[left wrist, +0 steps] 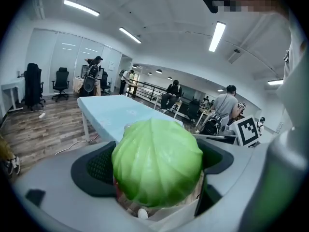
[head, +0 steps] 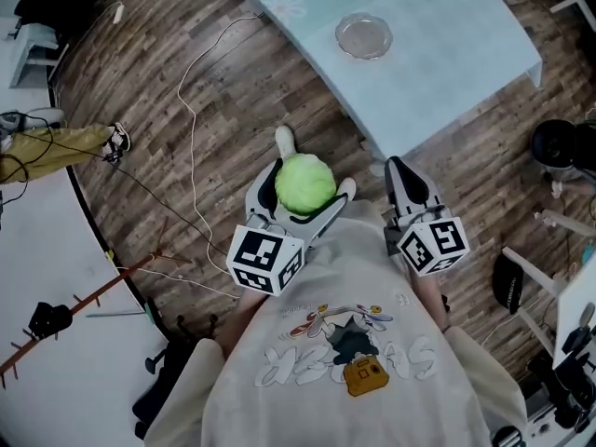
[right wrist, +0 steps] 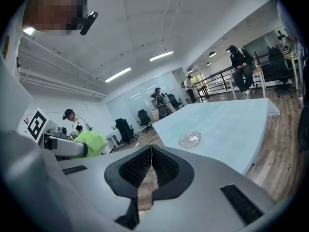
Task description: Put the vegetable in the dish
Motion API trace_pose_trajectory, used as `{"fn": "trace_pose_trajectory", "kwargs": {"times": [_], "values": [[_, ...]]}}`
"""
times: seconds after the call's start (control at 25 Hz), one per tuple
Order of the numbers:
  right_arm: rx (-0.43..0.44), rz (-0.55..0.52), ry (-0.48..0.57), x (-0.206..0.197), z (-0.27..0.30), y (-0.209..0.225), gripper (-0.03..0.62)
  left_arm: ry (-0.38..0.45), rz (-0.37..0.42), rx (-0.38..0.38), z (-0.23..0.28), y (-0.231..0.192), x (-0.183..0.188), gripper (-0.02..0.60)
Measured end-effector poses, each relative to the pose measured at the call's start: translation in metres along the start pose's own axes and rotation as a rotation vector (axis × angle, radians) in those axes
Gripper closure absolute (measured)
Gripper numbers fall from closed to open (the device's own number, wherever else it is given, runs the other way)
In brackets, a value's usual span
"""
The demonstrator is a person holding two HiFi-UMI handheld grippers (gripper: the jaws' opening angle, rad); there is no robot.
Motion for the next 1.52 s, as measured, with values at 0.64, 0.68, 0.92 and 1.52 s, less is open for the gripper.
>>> {"fn": "trace_pose_trajectory", "kwargs": {"times": [0.64,0.68,0.92,1.52], "values": [[-0.265,0.044,0.174,0.065,0.106,-0.006,0.571,0.027,0.173,-0.315,0.119,-0.129,0.071,0.049],[-0.279,0.045,0.187,0.069,0.113,-0.010,0.571,0.029,0.184,-0.336,0.123,-0.138,0.075,0.049],[-0.380,0.053,0.263,0.083,0.149,-0.024,0.571,0.031,0.260,-0.476,0.156,-0.177,0.097,0.049],[-0.448,0.103,0.280,0.085,0.198,-0.014,0.571,-0.027,0.319,-0.595,0.218,-0.206,0.092,0.049]]}}
Point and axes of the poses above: the fingertips, and each gripper's own axes: z forward along the fingers, y to its right, x out of its top, the point moved 7 cm from there along -z, backward along the fingers, and after that the axes turned 15 degrees about z, right-handed, at the moved point
